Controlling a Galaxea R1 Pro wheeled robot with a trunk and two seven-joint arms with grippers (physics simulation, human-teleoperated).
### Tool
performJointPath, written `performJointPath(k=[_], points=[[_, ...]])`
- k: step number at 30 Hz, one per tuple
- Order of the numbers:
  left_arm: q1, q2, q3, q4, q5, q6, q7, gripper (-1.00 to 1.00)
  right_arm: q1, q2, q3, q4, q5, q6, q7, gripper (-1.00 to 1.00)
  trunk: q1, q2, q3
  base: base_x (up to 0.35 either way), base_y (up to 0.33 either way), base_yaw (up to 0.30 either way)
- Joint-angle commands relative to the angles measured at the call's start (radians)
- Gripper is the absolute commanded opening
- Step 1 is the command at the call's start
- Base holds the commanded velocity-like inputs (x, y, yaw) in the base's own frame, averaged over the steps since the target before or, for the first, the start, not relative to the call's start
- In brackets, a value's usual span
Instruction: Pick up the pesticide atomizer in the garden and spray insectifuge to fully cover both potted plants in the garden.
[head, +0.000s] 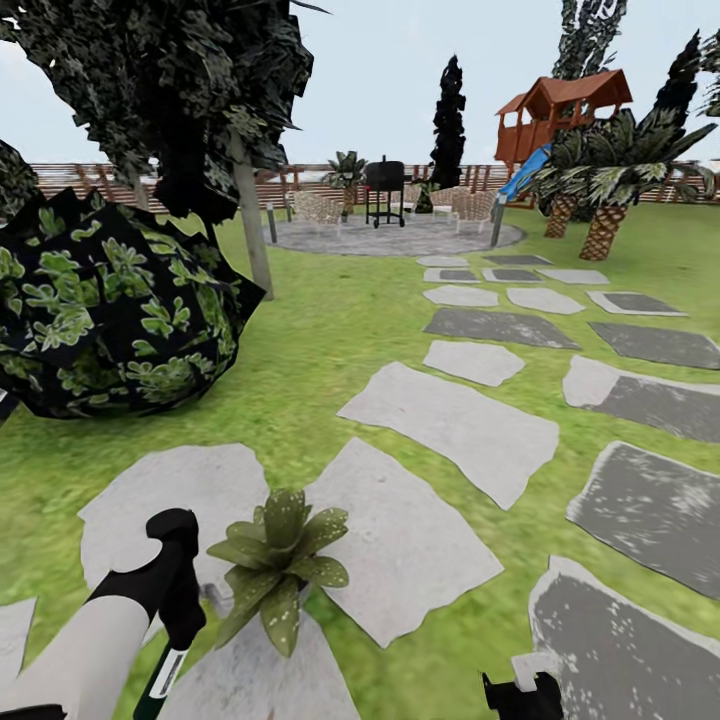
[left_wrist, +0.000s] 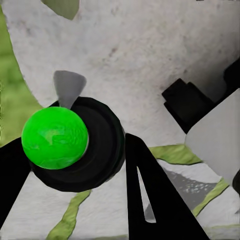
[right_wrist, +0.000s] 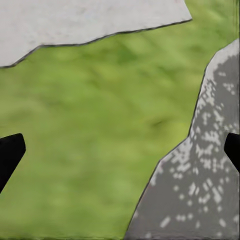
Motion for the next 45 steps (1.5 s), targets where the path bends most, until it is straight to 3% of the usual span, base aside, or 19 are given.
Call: performJointPath(k=[1, 5, 11, 17, 20, 22, 24, 28, 31, 32, 36, 40, 45], points=[[0.001, 0.010, 0.009, -0.002, -0.002, 0.010, -0.009, -1.00, -0.001, 0.000, 0.008, 0.001, 0.003, -0.002, -0.008, 1.00, 0.000, 0.000, -0.001, 0.000, 0.000, -0.292], [0.003, 0.037, 0.018, -0.004, 0.022, 0.010, 0.020, -1.00, -0.001, 0.000, 0.008, 0.001, 0.002, -0.001, -0.008, 1.00, 0.000, 0.000, -0.001, 0.000, 0.000, -0.159], [0.003, 0.047, 0.020, -0.007, 0.027, 0.011, 0.042, -1.00, -0.001, 0.000, 0.009, 0.001, 0.004, -0.003, -0.008, 1.00, 0.000, 0.000, -0.001, -0.003, 0.000, -0.009], [0.004, 0.039, 0.018, 0.000, 0.029, 0.011, 0.057, -1.00, -0.001, 0.000, 0.009, 0.001, 0.004, -0.003, -0.008, 1.00, 0.000, 0.000, -0.001, -0.246, 0.042, 0.000], [0.004, 0.033, 0.019, 0.000, 0.040, 0.012, 0.118, -1.00, -0.001, 0.000, 0.009, 0.001, 0.004, -0.003, -0.008, 1.00, 0.000, 0.000, -0.001, -0.180, 0.257, 0.000], [0.007, 0.034, 0.020, 0.000, 0.065, 0.012, 0.173, -1.00, -0.001, 0.000, 0.009, 0.001, 0.004, -0.003, -0.008, 1.00, 0.000, 0.000, -0.001, -0.074, 0.314, 0.000], [0.010, 0.043, 0.022, 0.000, 0.111, 0.010, 0.225, -1.00, -0.001, 0.000, 0.009, 0.001, 0.004, -0.003, -0.008, 1.00, 0.000, 0.000, -0.001, -0.024, 0.329, 0.000], [0.013, 0.076, 0.036, 0.000, 0.262, -0.031, 0.355, -1.00, -0.001, 0.000, 0.009, 0.000, 0.004, -0.003, -0.008, 1.00, 0.000, 0.000, -0.001, -0.004, 0.335, 0.000], [0.048, 0.072, 0.037, 0.000, 0.372, -0.132, 0.380, -1.00, -0.001, 0.000, 0.009, 0.000, 0.004, -0.003, -0.008, 1.00, 0.000, 0.000, -0.001, 0.000, 0.289, 0.000], [0.055, 0.070, 0.037, 0.000, 0.395, -0.143, 0.390, -1.00, -0.001, 0.000, 0.009, 0.000, 0.004, -0.003, -0.008, 1.00, 0.000, 0.000, -0.001, 0.000, 0.100, 0.000], [0.063, 0.058, 0.033, 0.000, 0.414, -0.153, 0.431, -1.00, -0.001, 0.000, 0.009, 0.000, 0.004, -0.003, -0.008, 1.00, 0.000, 0.000, -0.001, 0.000, 0.027, -0.152], [0.064, 0.018, 0.031, 0.000, 0.404, -0.157, 0.455, -1.00, -0.001, 0.000, 0.009, 0.000, 0.004, -0.003, -0.008, 1.00, 0.000, 0.000, -0.001, 0.000, 0.002, -0.283], [0.076, 0.015, 0.031, 0.001, 0.405, -0.158, 0.479, -1.00, -0.001, 0.000, 0.009, 0.000, 0.004, -0.003, -0.008, 1.00, 0.000, 0.000, -0.001, -0.014, 0.041, -0.277]])
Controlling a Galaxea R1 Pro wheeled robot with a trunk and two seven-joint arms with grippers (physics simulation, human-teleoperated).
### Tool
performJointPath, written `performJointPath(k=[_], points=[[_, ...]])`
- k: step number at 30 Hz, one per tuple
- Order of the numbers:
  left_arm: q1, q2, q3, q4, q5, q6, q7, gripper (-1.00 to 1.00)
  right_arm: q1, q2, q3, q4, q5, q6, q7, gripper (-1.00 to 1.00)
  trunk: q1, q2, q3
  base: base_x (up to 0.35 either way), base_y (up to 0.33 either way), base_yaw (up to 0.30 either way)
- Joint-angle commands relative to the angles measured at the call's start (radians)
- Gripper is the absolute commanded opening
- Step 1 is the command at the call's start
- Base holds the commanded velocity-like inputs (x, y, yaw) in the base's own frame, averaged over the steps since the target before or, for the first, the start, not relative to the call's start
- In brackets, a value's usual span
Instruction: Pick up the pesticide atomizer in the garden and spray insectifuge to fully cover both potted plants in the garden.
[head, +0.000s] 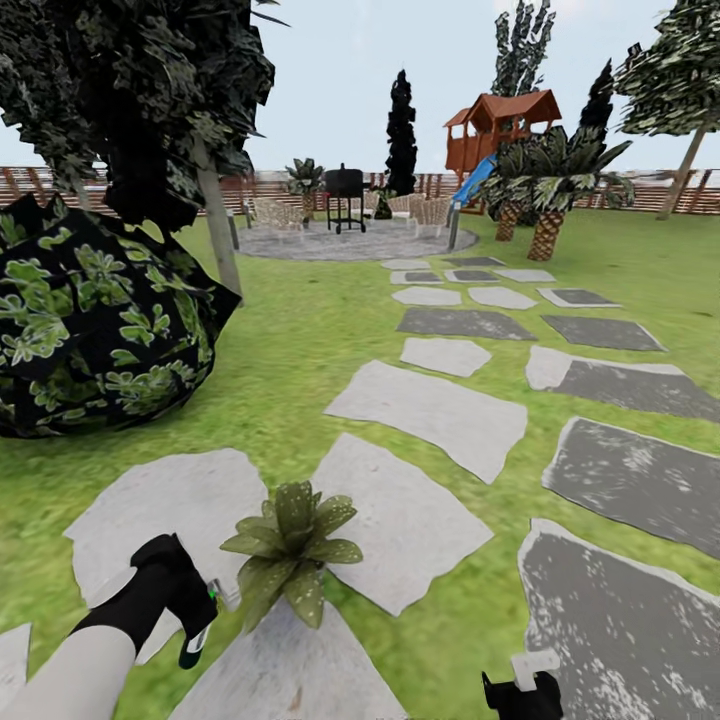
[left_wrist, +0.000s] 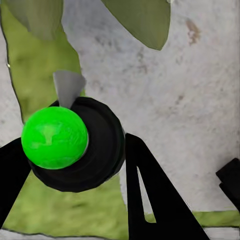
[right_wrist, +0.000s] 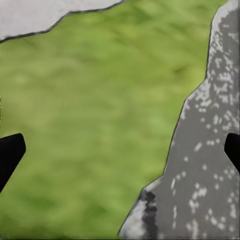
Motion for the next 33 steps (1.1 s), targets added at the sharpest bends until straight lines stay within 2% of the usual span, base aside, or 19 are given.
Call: performJointPath(k=[1, 9, 18, 33], points=[[0.004, 0.001, 0.003, -0.002, -0.003, 0.008, -0.005, -1.00, -0.001, 0.000, 0.008, 0.001, 0.003, -0.002, -0.008, 1.00, 0.000, 0.000, -0.001, -0.105, 0.242, -0.084], [0.007, -0.002, 0.002, -0.002, -0.001, 0.008, -0.004, -1.00, -0.001, 0.001, 0.008, 0.002, 0.003, -0.002, -0.008, 1.00, 0.000, 0.000, -0.001, -0.121, 0.295, -0.030], [0.007, -0.004, 0.001, -0.002, 0.002, 0.009, -0.004, -1.00, -0.001, 0.001, 0.009, 0.003, 0.003, -0.002, -0.008, 1.00, 0.000, 0.000, -0.001, -0.007, 0.328, -0.231], [0.007, -0.008, 0.003, -0.003, 0.007, 0.011, -0.004, -1.00, -0.001, 0.003, 0.009, 0.003, 0.003, -0.002, -0.008, 1.00, 0.000, 0.000, -0.001, 0.000, 0.329, -0.044]])
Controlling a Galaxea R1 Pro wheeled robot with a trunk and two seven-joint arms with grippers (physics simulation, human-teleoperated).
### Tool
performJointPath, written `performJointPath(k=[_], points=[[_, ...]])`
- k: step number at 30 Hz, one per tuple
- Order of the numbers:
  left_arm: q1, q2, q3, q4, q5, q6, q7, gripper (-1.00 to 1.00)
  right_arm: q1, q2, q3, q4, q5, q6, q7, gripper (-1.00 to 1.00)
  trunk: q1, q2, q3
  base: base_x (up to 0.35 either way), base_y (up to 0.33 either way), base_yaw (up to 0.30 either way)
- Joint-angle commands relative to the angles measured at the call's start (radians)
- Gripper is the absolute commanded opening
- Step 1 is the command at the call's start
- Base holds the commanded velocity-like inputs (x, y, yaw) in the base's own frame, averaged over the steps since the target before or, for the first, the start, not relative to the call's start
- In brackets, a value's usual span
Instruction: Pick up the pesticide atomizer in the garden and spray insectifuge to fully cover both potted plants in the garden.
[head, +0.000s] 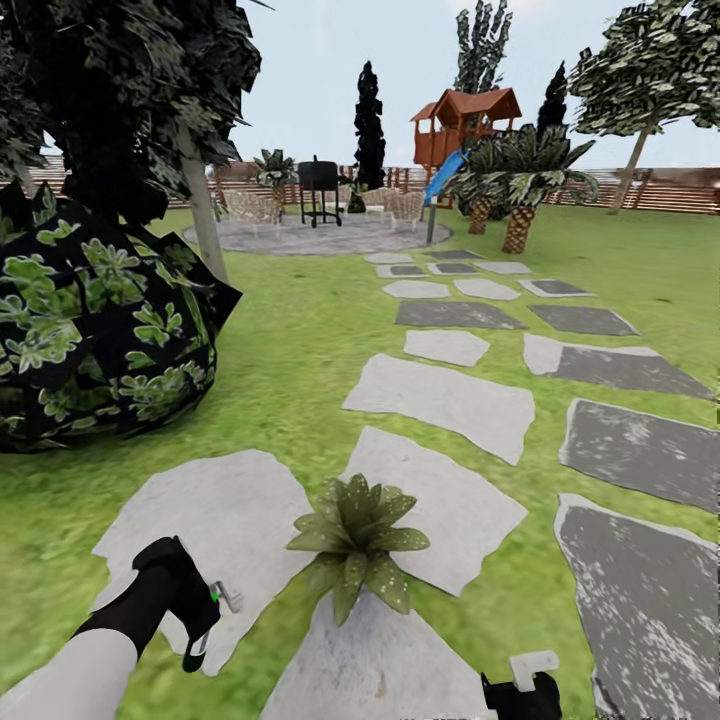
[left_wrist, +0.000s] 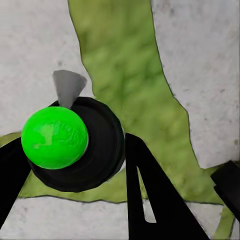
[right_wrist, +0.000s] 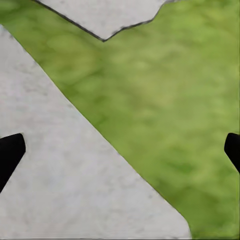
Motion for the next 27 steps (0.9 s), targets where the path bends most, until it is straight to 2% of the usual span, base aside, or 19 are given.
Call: performJointPath(k=[1, 8, 27], points=[[0.000, -0.001, 0.003, -0.001, -0.003, 0.008, -0.006, -1.00, -0.001, 0.000, 0.008, 0.001, 0.003, -0.002, -0.008, 1.00, 0.000, 0.000, -0.001, 0.000, 0.327, -0.239], [0.000, -0.001, 0.004, -0.001, -0.003, 0.009, -0.005, -1.00, -0.001, 0.000, 0.008, 0.001, 0.003, -0.002, -0.008, 1.00, 0.000, 0.000, -0.001, 0.105, 0.255, -0.260], [0.001, -0.009, 0.001, 0.000, -0.006, 0.005, -0.005, -1.00, -0.001, -0.001, 0.007, 0.001, 0.003, -0.002, -0.008, 1.00, 0.000, 0.000, -0.001, 0.006, 0.004, -0.264]])
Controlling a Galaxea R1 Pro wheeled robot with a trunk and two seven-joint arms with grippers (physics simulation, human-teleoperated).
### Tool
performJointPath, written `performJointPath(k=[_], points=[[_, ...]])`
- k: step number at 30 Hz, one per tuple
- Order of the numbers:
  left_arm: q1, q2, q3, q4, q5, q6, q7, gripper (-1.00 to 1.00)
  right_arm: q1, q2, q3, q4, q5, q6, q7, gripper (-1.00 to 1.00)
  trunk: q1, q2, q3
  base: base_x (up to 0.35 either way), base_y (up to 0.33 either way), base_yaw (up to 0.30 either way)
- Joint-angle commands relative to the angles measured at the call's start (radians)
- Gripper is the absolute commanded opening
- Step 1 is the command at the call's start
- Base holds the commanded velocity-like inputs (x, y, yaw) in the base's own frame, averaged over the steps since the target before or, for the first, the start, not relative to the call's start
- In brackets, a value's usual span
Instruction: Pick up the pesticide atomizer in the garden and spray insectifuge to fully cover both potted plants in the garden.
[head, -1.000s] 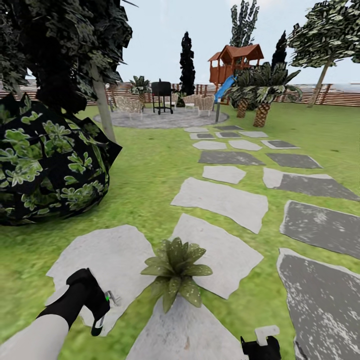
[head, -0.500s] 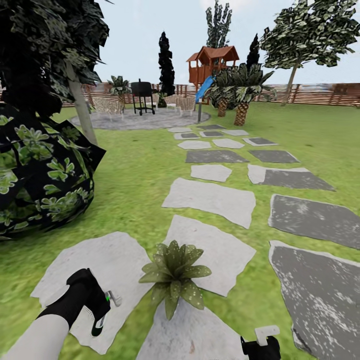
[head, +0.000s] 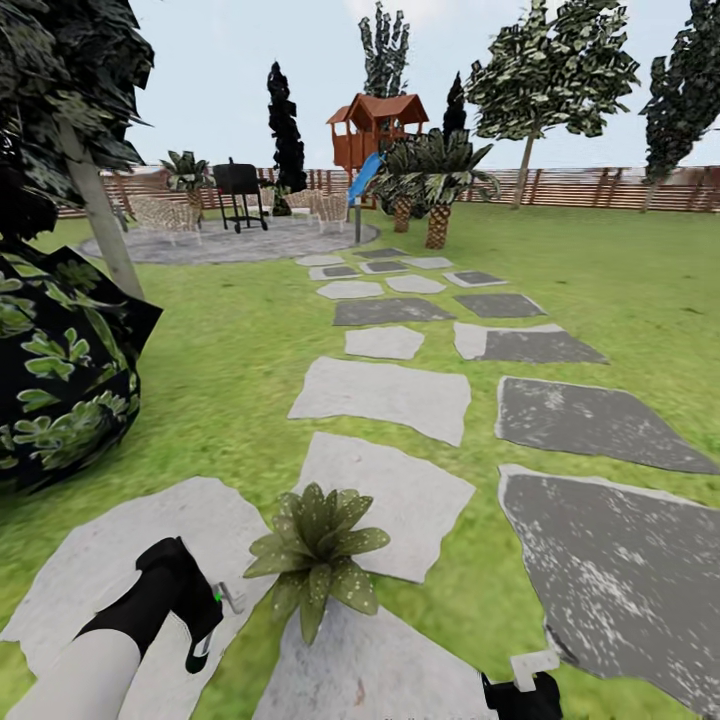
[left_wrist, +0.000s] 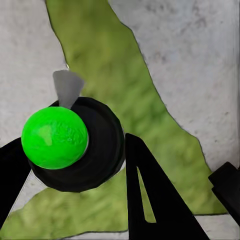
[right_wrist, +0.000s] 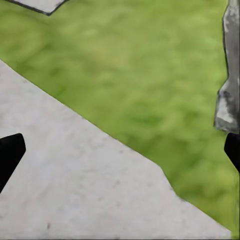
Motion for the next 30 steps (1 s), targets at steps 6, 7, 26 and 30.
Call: performJointPath(k=[6, 7, 26, 30], points=[[0.000, -0.001, 0.002, -0.002, -0.003, 0.011, -0.006, -1.00, -0.001, 0.001, 0.008, 0.001, 0.003, -0.002, -0.008, 1.00, 0.000, 0.000, -0.001, -0.223, -0.048, -0.233], [0.000, -0.001, 0.003, -0.002, -0.003, 0.011, -0.006, -1.00, -0.001, 0.001, 0.008, 0.001, 0.003, -0.002, -0.008, 1.00, 0.000, 0.000, -0.001, -0.166, 0.247, -0.053], [0.000, -0.003, 0.003, -0.002, -0.003, 0.013, -0.006, -1.00, -0.001, -0.002, 0.007, 0.001, 0.003, -0.001, -0.008, 1.00, 0.000, 0.000, 0.001, 0.024, 0.331, -0.091], [0.000, -0.003, 0.003, -0.002, -0.003, 0.012, -0.006, -1.00, -0.001, -0.002, 0.007, 0.001, 0.003, -0.001, -0.008, 1.00, 0.000, 0.000, 0.003, 0.051, 0.337, -0.268]])
